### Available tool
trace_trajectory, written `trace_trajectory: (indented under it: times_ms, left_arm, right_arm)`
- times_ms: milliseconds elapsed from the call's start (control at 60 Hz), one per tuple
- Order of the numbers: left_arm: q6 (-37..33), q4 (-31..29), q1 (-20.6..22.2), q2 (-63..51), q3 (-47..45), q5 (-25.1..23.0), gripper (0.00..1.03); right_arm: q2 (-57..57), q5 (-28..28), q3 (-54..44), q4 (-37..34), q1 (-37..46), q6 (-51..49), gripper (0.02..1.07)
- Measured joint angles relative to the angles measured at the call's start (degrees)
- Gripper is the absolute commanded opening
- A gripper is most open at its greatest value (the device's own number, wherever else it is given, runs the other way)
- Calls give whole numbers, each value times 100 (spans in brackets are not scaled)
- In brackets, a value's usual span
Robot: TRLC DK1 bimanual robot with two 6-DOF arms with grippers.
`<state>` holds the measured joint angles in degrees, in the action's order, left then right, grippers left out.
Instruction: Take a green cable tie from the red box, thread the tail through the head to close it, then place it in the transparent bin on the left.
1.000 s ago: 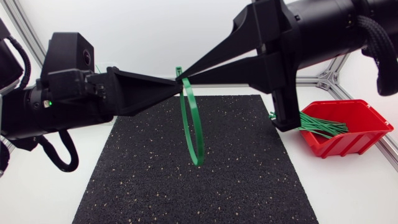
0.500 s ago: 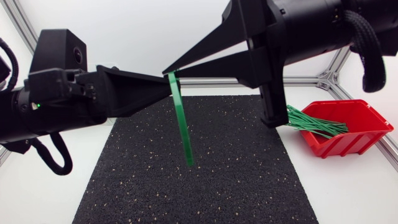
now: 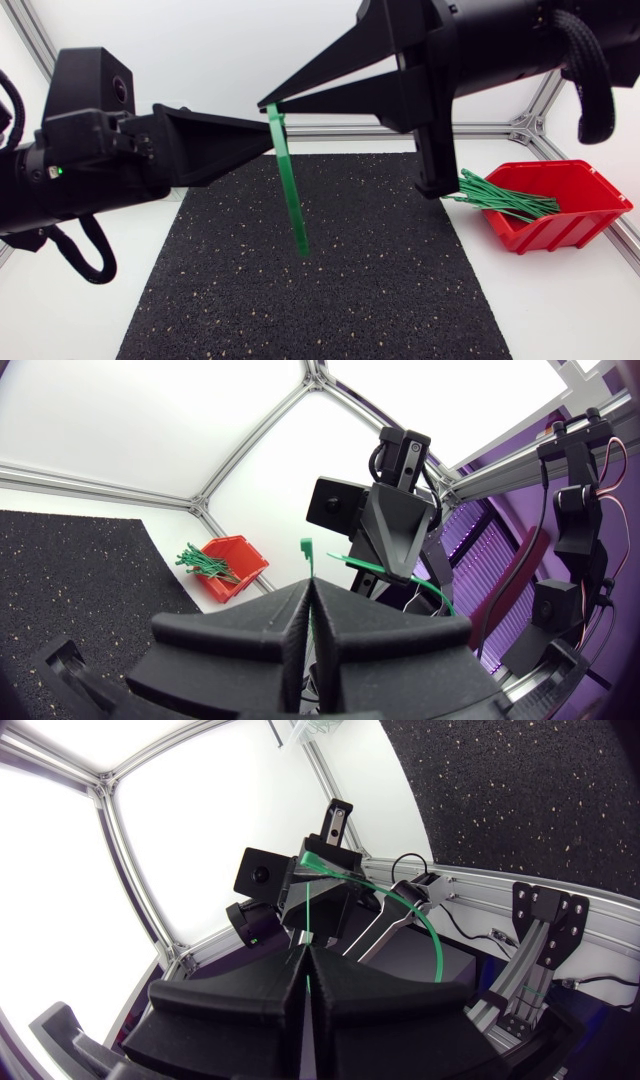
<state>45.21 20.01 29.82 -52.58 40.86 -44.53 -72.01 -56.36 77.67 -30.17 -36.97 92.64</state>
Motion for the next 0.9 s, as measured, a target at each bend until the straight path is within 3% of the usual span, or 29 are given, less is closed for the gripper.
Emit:
trace_trajectory:
  times_ms: [900]
  left_arm:
    - [-20, -2, 81, 111, -37, 155, 3]
  right_arm:
    - [76, 2, -129, 216, 77, 85, 8]
